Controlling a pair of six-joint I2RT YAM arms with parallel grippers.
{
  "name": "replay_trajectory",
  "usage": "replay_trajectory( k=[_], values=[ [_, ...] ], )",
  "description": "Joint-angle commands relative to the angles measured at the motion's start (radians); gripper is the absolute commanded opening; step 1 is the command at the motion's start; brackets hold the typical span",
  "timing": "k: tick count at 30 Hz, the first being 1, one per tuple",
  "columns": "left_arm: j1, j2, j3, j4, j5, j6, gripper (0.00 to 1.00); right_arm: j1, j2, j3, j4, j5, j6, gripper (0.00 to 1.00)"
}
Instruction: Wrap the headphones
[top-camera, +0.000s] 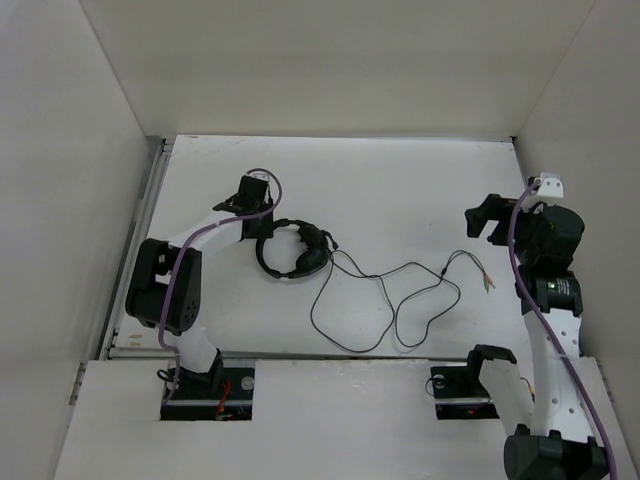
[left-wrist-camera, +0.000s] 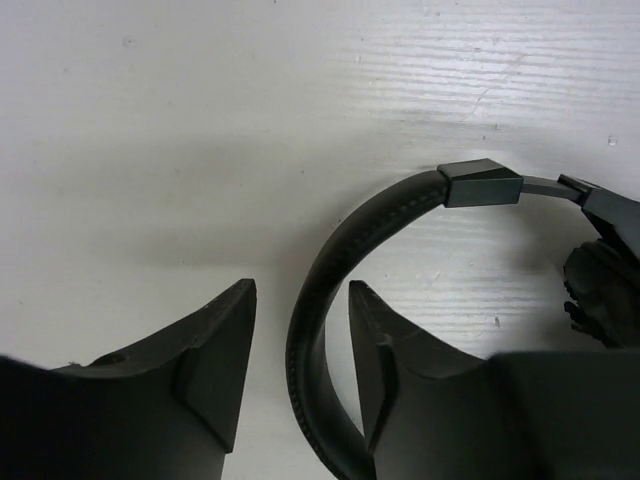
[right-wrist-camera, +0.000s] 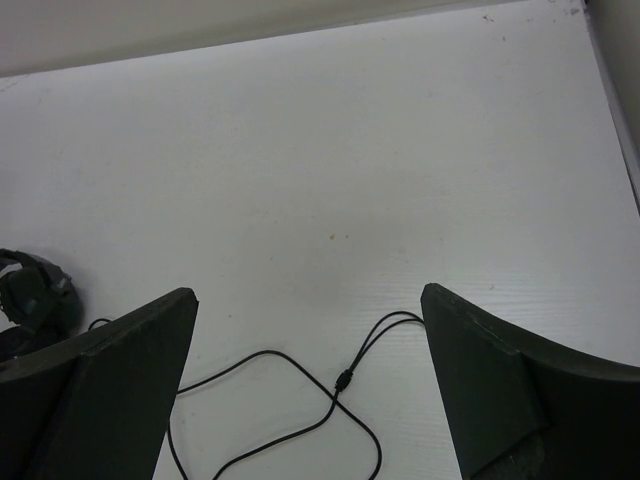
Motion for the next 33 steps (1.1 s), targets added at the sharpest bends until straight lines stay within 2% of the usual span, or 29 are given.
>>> replay_trajectory(
  k=[1,13,18,24,27,29,33],
  values=[
    [-0.016,0.008,0.027,-0.025,-0.027,0.032,0.42,-0.002,-0.002,0.001,0.077,-0.013,0.021,1.0],
    [-0.044,-0.012,-0.08,-0.03,0.05,0.009,0.41,-0.002,0.011,0.027,0.08,-0.013,0.018,1.0],
    [-0.041,-0.007,-0.119,-0.01,0.071,0.035,0.36,0.002,0.016,0.038,0.073,-0.015,0.012,1.0],
    [-0.03,0.02,-0.134,0.037,0.077,0.069,0.22,0.003,0.016,0.035,0.07,-0.027,0.021,1.0],
    [-0.033,0.045,-0.127,0.057,0.079,0.079,0.21,0.003,0.016,0.035,0.07,-0.029,0.021,1.0],
    [-0.041,0.056,-0.116,0.062,0.076,0.081,0.25,0.003,0.013,0.035,0.065,-0.03,0.022,1.0],
    [-0.062,0.068,-0.085,0.061,0.047,0.089,0.45,0.003,0.004,0.036,0.059,-0.033,0.022,1.0]
  ],
)
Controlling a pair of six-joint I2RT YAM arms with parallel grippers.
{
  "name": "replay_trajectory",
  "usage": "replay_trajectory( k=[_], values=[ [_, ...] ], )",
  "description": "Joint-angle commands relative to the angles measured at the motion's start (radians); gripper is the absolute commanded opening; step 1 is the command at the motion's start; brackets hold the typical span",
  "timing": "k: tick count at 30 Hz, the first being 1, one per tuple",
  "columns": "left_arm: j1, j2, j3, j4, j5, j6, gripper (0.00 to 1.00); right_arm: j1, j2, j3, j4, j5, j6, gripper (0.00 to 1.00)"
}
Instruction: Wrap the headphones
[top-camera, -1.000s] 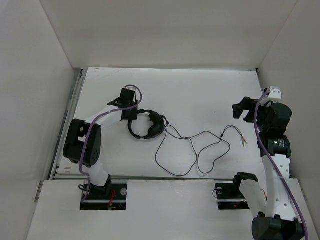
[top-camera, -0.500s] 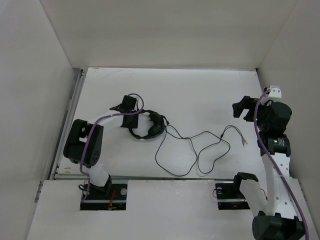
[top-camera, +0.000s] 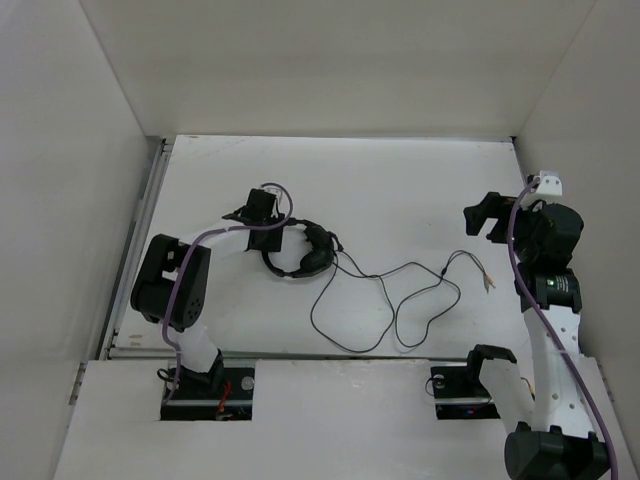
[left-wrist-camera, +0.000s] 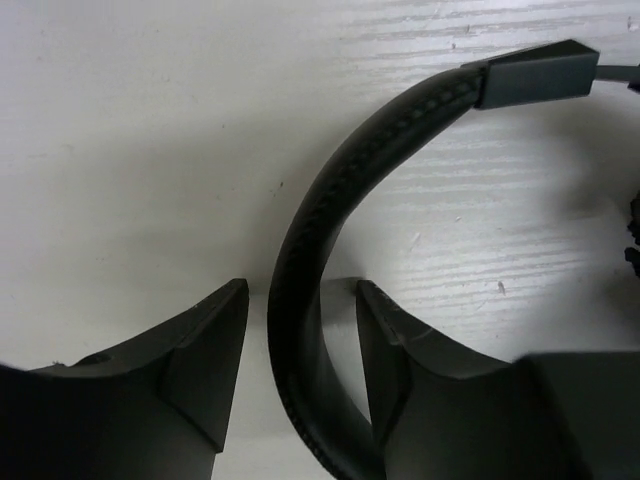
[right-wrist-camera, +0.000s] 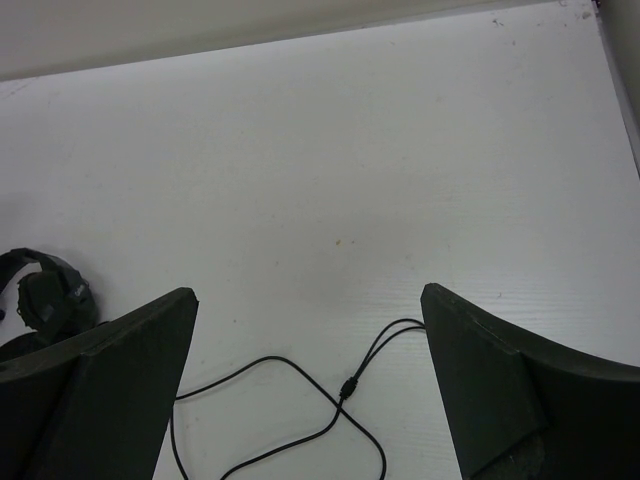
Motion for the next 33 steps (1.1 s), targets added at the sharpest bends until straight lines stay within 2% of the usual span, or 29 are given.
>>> replay_trajectory(
  k=[1,6,12,21,28,33],
  values=[
    [-0.026,0.043,0.019,-0.023,-0.017,0.03,0.46,0.002,-0.02,0.041,0.027,-0.017,0.013,1.0],
    [-0.04,0.063,0.039,-0.023,-0.014,0.102,0.47,-0.003,-0.029,0.035,0.022,-0.017,0.013,1.0],
    [-0.04,0.08,0.035,-0.021,0.023,0.167,0.38,-0.007,-0.034,0.035,0.022,-0.017,0.013,1.0],
    [-0.034,0.08,0.035,-0.046,0.07,0.181,0.01,-0.009,-0.038,0.028,0.025,-0.022,0.011,1.0],
    [-0.056,-0.035,0.087,-0.103,0.198,0.055,0.0,0.032,-0.041,0.033,-0.021,-0.12,-0.053,1.0],
    [-0.05,-0.162,0.226,-0.195,0.279,-0.025,0.0,0.154,-0.015,0.088,-0.096,-0.186,-0.159,1.0]
  ],
)
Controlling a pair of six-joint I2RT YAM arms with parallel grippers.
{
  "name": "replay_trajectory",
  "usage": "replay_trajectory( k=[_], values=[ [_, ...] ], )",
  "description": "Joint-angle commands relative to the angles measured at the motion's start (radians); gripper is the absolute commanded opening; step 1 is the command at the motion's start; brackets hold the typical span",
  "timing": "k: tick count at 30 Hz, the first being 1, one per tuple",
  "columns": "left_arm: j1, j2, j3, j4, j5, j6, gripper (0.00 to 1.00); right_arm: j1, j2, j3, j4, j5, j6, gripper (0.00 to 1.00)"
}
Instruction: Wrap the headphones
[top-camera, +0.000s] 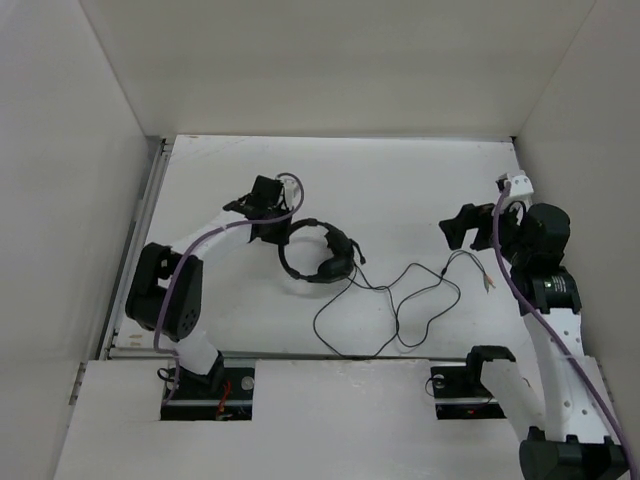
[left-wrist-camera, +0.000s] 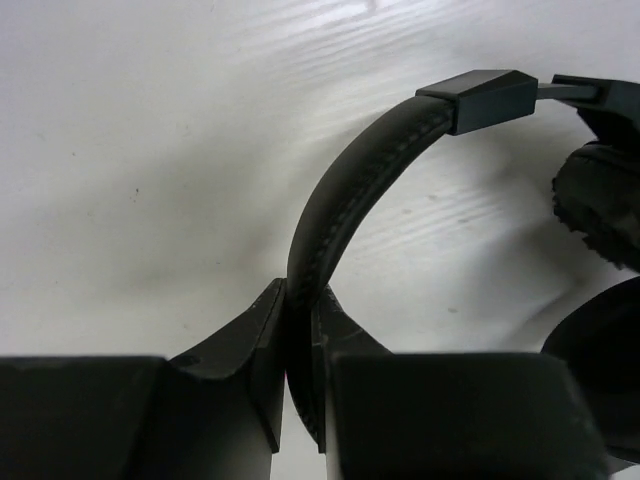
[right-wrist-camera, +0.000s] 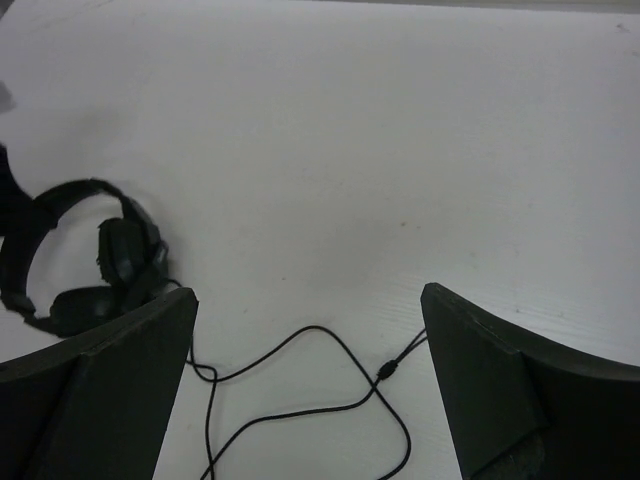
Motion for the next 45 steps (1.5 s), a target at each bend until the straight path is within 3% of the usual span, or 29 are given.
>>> replay_trajectory(
  k=[1,7,17,23,29,45],
  values=[
    [0.006,-0.154,0.157,-0.081,0.11,-0.088,0.0,0.077,0.011,0.087,-0.034,-0.08,-0.091,1.0],
    [0.061,-0.257,0.338,-0.146,0.174,-0.115,0.0,0.189,0.086,0.181,-0.004,-0.074,-0.096,1.0],
    [0.248,-0.36,0.412,-0.134,0.342,-0.289,0.0,0.456,0.286,0.387,0.094,-0.137,0.037,1.0],
    [0.311,-0.368,0.459,-0.097,0.34,-0.327,0.0,0.626,0.444,0.486,0.172,-0.119,0.053,1.0],
    [0.377,-0.371,0.484,-0.068,0.286,-0.379,0.02,0.766,0.598,0.555,0.263,-0.006,0.047,1.0],
    [0.506,-0.36,0.521,0.069,0.38,-0.625,0.02,0.829,0.845,0.78,0.364,0.146,0.009,1.0]
  ],
)
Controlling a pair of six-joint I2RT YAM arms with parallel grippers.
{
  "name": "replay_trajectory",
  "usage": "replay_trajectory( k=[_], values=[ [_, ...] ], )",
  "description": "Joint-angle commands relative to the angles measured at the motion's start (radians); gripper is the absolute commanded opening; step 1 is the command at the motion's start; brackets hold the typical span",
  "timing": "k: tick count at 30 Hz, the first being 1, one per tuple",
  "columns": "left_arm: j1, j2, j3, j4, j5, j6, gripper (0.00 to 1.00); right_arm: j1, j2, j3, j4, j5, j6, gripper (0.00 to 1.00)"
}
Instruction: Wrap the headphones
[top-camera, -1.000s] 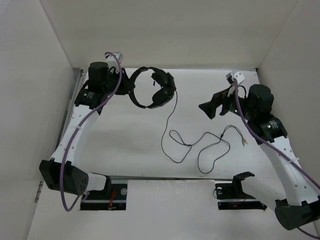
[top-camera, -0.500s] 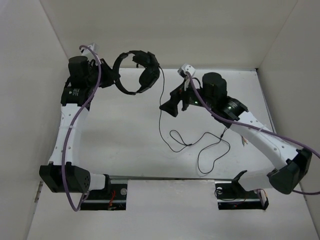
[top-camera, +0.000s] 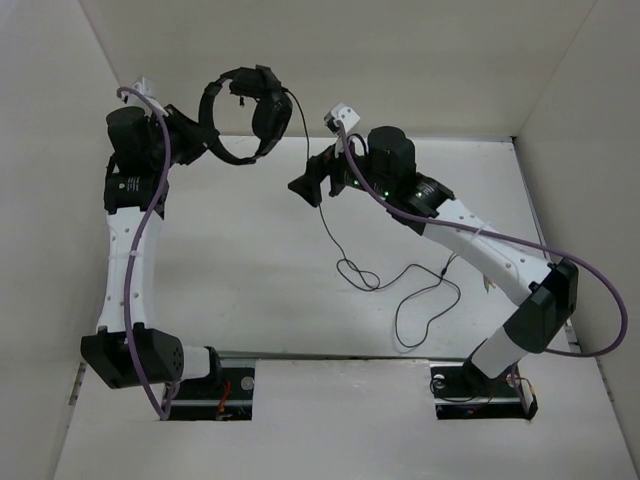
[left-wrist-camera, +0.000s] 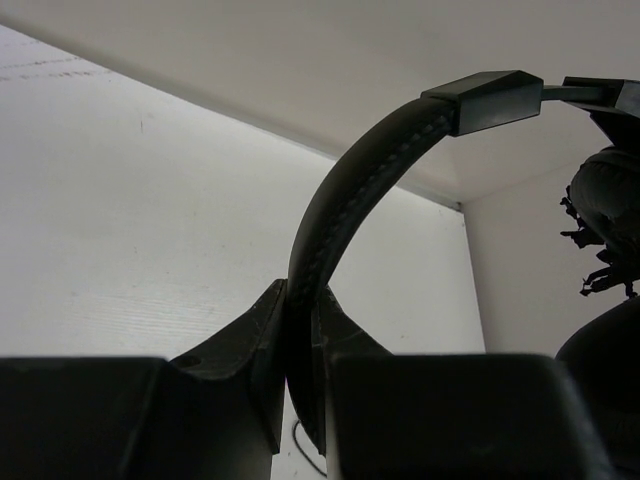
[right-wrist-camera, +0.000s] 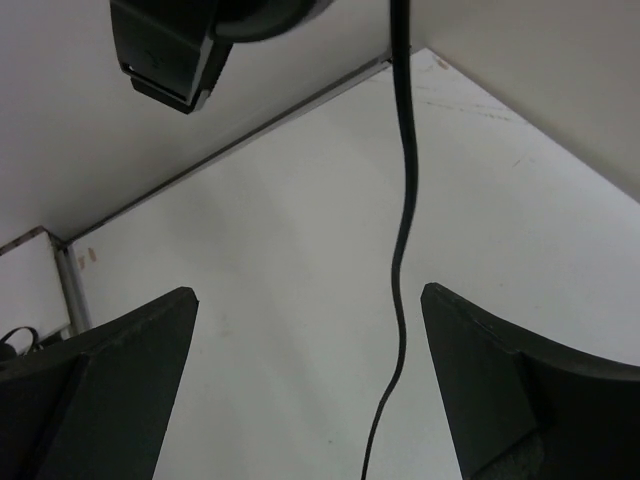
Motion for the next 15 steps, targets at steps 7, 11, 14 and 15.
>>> replay_trajectory(
  k=[7,11,14,15],
  values=[
    [0.041,-0.018,0.099,0.178,0.113,-0.207,0.02,0.036,0.09,0.1,0.121,0.112,-0.032,1.0],
    [0.051,-0.005,0.128,0.217,0.151,-0.29,0.02,0.083,0.127,0.073,0.158,0.107,-0.034,1.0],
    [0.068,0.0,0.151,0.243,0.176,-0.358,0.02,0.108,0.133,0.033,0.195,0.075,-0.023,1.0],
    [0.073,0.0,0.157,0.249,0.183,-0.375,0.02,0.114,0.133,0.024,0.202,0.061,-0.022,1.0]
  ],
)
